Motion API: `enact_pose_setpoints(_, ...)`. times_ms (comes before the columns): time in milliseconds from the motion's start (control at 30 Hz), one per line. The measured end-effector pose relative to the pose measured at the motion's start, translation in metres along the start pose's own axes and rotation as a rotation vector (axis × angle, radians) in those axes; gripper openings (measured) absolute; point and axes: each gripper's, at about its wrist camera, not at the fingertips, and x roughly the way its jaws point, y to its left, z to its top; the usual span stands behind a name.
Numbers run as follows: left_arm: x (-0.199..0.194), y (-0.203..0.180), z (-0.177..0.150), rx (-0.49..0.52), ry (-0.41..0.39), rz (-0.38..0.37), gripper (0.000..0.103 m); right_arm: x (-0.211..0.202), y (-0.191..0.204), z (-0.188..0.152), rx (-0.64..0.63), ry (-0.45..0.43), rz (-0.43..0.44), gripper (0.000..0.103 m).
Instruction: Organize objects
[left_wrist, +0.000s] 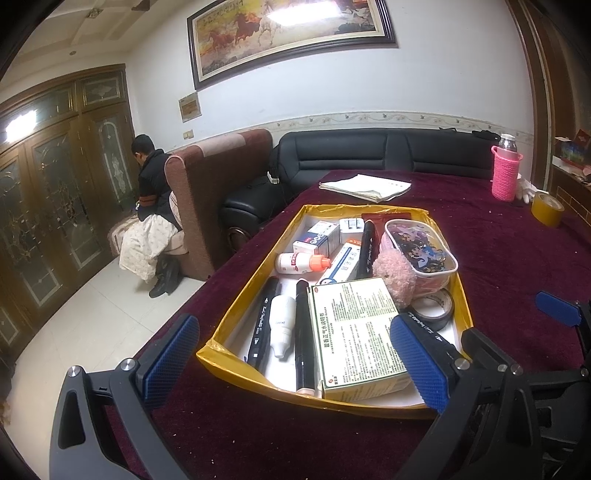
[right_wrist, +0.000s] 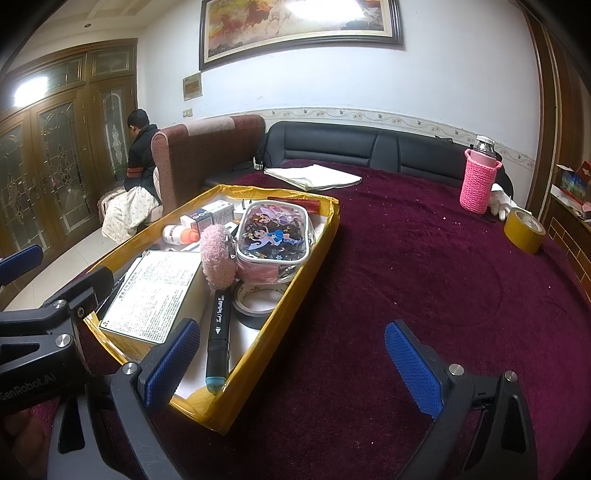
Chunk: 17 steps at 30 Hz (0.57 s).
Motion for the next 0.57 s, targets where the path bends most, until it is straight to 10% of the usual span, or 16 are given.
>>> enact_pose_setpoints(567,-0.0046,-0.0003,-0.0012,0.012,0.0,0.007,0.103,0.0037,-0.0019,-0.0002,0.007,0.008,-0.003,0.103)
